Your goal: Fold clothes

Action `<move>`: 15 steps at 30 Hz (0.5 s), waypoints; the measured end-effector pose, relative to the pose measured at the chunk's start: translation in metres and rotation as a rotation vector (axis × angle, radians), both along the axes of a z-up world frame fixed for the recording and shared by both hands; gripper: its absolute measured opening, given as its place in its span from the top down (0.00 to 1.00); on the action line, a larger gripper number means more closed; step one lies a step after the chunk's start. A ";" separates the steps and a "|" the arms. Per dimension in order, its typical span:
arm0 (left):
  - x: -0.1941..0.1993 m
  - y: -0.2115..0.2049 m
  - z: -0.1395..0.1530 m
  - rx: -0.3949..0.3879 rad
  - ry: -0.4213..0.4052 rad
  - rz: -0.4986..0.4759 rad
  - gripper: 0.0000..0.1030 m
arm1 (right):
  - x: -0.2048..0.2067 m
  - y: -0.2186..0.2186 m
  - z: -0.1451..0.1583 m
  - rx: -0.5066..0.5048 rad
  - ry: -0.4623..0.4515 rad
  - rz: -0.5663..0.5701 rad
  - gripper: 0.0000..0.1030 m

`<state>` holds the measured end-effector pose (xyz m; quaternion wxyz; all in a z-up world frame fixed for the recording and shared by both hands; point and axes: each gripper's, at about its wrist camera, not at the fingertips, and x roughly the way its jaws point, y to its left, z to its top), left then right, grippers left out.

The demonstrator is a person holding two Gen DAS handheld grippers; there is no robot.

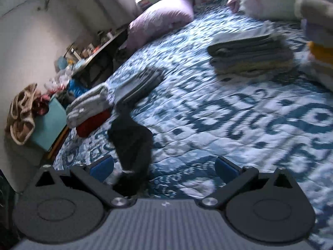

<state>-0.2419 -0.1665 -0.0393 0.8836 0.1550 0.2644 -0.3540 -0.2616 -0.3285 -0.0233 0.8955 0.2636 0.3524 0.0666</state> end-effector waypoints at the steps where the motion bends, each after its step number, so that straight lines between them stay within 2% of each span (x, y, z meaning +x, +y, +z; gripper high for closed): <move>1: -0.002 -0.008 0.001 -0.018 0.011 -0.011 0.97 | -0.010 -0.009 0.003 0.003 -0.008 -0.022 0.00; 5: -0.010 -0.044 0.007 -0.074 0.068 -0.070 0.97 | -0.045 -0.042 0.011 0.026 -0.030 -0.110 0.00; 7: -0.010 -0.062 0.006 -0.085 0.127 -0.108 0.92 | -0.058 -0.055 0.011 0.042 -0.031 -0.148 0.00; 8: -0.010 -0.064 0.008 -0.101 0.148 -0.113 0.87 | -0.063 -0.059 0.010 0.046 -0.031 -0.162 0.00; 9: -0.010 -0.066 0.010 -0.116 0.169 -0.118 0.62 | -0.069 -0.063 0.009 0.048 -0.031 -0.176 0.00; 10: -0.012 -0.064 0.013 -0.135 0.170 -0.113 0.42 | -0.074 -0.066 0.008 0.047 -0.031 -0.189 0.00; 13: -0.010 -0.047 0.022 -0.161 0.151 -0.091 0.41 | -0.087 -0.071 0.005 0.040 -0.033 -0.206 0.00; 15: -0.004 -0.029 0.025 -0.152 0.135 -0.040 0.41 | -0.093 -0.069 0.002 0.020 -0.031 -0.200 0.00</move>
